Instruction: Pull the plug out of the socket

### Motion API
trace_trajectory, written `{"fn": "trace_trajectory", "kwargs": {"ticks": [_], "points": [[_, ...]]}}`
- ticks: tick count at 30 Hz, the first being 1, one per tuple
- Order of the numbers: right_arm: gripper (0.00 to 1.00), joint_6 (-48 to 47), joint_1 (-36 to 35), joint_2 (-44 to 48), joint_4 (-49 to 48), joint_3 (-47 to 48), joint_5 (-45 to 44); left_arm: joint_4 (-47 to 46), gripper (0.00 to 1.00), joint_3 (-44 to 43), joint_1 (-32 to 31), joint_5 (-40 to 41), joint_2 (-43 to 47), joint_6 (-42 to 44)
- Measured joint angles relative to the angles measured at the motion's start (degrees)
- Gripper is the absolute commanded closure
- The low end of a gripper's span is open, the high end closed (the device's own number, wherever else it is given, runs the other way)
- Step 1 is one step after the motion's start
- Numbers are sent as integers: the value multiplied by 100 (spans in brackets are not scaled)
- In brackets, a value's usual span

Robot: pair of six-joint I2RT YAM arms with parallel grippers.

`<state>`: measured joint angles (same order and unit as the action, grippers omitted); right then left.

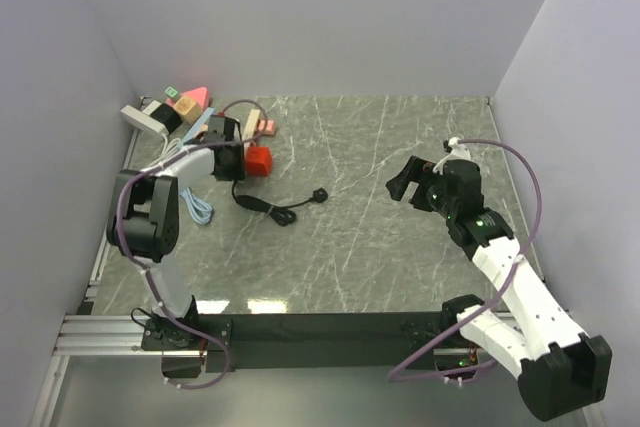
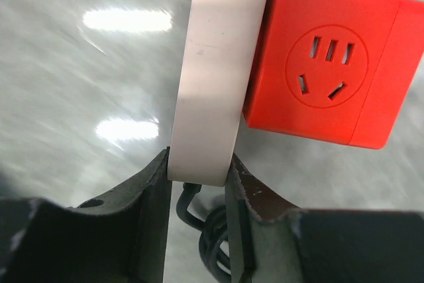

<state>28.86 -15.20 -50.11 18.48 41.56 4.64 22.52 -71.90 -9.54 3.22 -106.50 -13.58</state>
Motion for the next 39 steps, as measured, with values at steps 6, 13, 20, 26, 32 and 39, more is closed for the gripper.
{"fn": "trace_trajectory", "kwargs": {"ticks": [6, 13, 20, 26, 32, 39], "points": [[0, 55, -107, -636, -7, 13, 46, -225, 96, 1412, -804, -345, 1165, -953], [0, 184, -133, -885, -98, 33, 61, -350, 42, 2337, -2096, -378, 2000, -2345], [0, 238, -136, -942, -133, 52, 68, -138, 1, 2170, -2914, -168, 2218, -3141], [0, 203, -144, -822, -114, 50, 92, 507, 1, 1897, -2990, 170, 3331, -3407], [0, 337, -142, -568, 33, 85, -79, 684, 1, 975, -2990, 555, 3571, -3248], [0, 424, -127, -669, 87, 299, -164, 586, 3, 326, -2697, 872, 2804, -2426]]}}
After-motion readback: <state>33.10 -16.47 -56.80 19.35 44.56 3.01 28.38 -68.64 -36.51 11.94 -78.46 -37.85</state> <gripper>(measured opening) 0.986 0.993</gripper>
